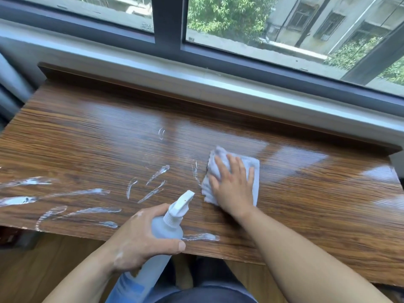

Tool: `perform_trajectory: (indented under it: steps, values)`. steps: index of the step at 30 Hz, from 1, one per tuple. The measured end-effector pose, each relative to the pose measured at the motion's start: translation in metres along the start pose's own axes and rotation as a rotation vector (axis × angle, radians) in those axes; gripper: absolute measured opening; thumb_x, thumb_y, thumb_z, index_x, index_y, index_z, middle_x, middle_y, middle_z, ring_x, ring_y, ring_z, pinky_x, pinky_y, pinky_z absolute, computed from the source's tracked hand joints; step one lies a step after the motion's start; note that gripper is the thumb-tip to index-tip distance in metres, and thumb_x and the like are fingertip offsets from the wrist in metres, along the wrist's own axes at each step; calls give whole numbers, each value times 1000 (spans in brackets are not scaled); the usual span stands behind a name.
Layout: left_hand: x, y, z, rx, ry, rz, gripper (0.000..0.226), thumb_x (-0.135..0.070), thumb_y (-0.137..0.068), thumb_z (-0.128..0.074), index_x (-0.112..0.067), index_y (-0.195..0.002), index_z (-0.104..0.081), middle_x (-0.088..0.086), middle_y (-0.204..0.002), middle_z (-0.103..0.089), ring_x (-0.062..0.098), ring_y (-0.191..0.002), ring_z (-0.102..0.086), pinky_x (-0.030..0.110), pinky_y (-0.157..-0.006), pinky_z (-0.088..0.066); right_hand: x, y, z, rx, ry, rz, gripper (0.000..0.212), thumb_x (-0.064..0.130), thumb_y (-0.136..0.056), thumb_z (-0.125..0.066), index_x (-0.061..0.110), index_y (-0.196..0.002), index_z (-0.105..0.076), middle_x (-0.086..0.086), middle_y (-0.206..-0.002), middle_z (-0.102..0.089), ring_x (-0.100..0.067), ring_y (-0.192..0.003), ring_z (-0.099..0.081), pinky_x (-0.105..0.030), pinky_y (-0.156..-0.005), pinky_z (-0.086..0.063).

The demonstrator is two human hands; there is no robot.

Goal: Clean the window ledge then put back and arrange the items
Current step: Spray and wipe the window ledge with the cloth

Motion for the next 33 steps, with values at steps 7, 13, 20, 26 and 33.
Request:
perform_trajectory:
  steps: [7,13,20,26,33]
  values:
    - [-1,-3,-1,2,-17,-12,63,-60,-51,-80,-53,-112,-65,-10,-102,-71,12,-90,-63,30,-87,-51,-4,-26,1,23,-36,-55,61,60,-97,-39,41,-153,-27,2,-165,-18,-22,-153,-8,-60,-120,-5]
    - [-6,-6,5,-18,-5,-46,64,-62,-50,-79,-53,-111,-65,-11,-101,-71,12,-92,-64,30,-88,-51,-17,78,-5,-16,46,140,61,62,-92,-38,38,-148,-40,4,-160,-32,-22,-151,-23,-59,-120,-16]
    - [-3,-8,-3,24,-74,-32,66,-63,-51,-77,-56,-116,-62,-22,-114,-68,1,-103,-62,26,-94,-48,-19,-40,10,-2,-26,-72,62,64,-94,-34,41,-151,-32,2,-162,-25,-22,-151,-15,-59,-120,-8]
    - [1,-8,-23,119,-144,-34,63,-59,-55,-79,-35,-113,-69,-8,-104,-71,10,-93,-62,28,-87,-48,-20,-33,9,27,-50,-55,60,60,-97,-39,42,-153,-27,4,-164,-17,-20,-153,-7,-56,-121,0]
    - [15,3,-40,212,-192,-5,52,-50,-57,-83,-20,-95,-67,-9,-79,-61,7,-70,-48,31,-70,-41,-54,92,-2,-31,-12,25,61,63,-93,-33,38,-149,-40,5,-159,-31,-22,-150,-23,-58,-121,-13]
Point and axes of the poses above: each hand's wrist, its own y-axis away from the middle knuckle, its own z-axis out of the back of the hand, x = y × z, the point moved 10 cm from there along -y, towards the middle knuckle
